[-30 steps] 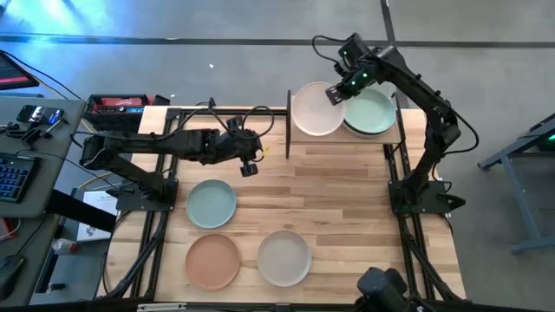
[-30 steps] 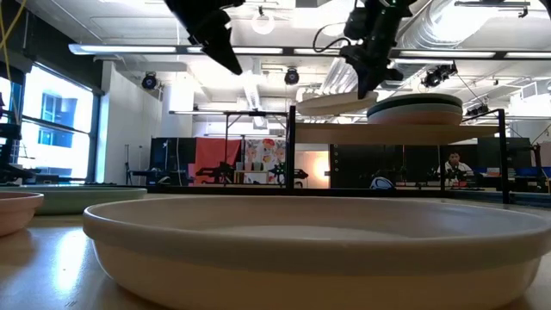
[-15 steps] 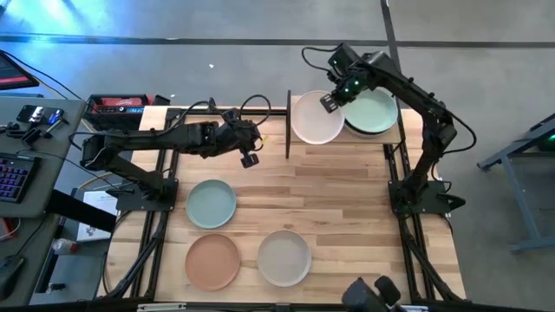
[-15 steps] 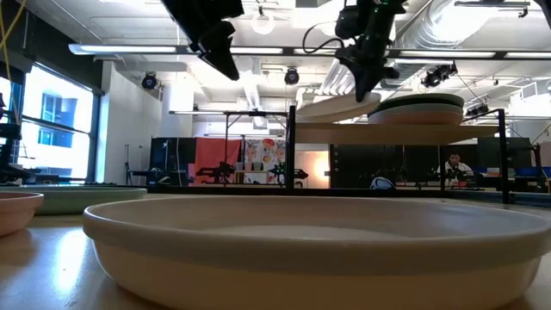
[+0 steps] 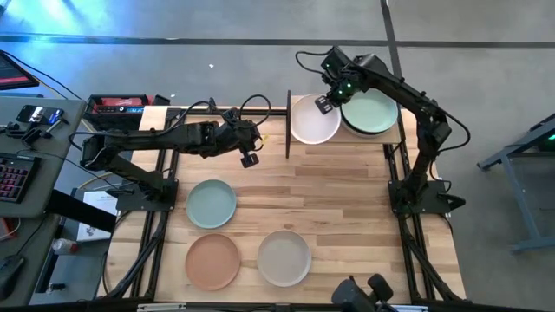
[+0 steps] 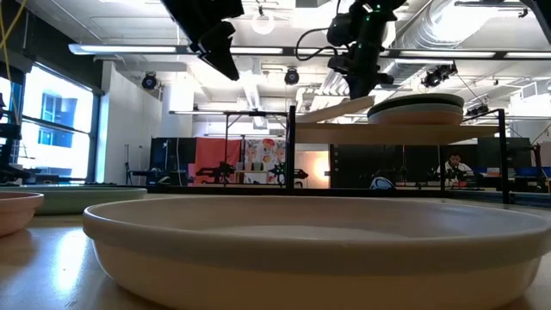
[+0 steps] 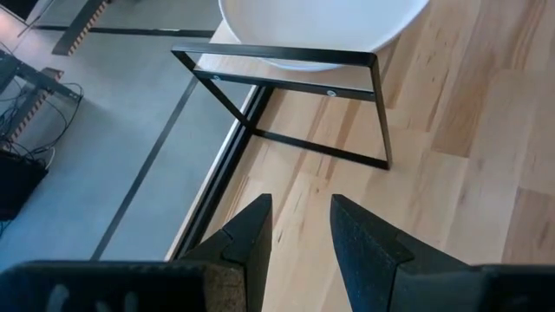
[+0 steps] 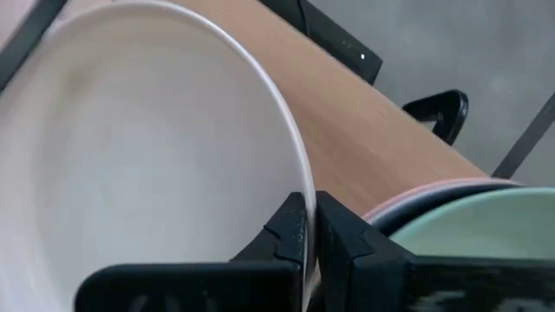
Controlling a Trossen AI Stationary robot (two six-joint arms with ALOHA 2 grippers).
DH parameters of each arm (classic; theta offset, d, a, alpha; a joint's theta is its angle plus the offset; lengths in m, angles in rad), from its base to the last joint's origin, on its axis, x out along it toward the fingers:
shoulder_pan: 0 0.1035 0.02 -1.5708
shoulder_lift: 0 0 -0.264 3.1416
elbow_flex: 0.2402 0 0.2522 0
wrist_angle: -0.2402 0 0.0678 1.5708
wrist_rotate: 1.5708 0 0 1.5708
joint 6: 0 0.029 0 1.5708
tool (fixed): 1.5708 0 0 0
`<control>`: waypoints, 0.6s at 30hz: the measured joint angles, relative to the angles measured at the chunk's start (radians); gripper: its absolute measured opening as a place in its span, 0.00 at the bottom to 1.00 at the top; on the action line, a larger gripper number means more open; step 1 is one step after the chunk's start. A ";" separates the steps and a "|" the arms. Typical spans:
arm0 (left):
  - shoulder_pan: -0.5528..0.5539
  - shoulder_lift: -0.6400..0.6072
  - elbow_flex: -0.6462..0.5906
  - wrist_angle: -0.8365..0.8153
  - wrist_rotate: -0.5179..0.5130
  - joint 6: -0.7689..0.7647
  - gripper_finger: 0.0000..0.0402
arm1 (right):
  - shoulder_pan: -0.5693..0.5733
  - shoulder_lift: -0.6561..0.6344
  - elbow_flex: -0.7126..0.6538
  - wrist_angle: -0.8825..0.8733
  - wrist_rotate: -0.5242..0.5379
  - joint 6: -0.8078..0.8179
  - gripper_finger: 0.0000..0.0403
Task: Place and stack plates onto a shelf
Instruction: Put the white plate on the shelf
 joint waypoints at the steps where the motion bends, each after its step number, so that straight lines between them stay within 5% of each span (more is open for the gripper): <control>1: 0.000 0.000 0.000 0.000 0.000 0.000 0.27 | 0.002 0.000 0.000 0.008 0.003 0.003 0.00; 18: -0.001 0.000 0.000 0.000 0.000 0.003 0.27 | -0.004 0.000 0.000 0.069 0.074 -0.031 0.12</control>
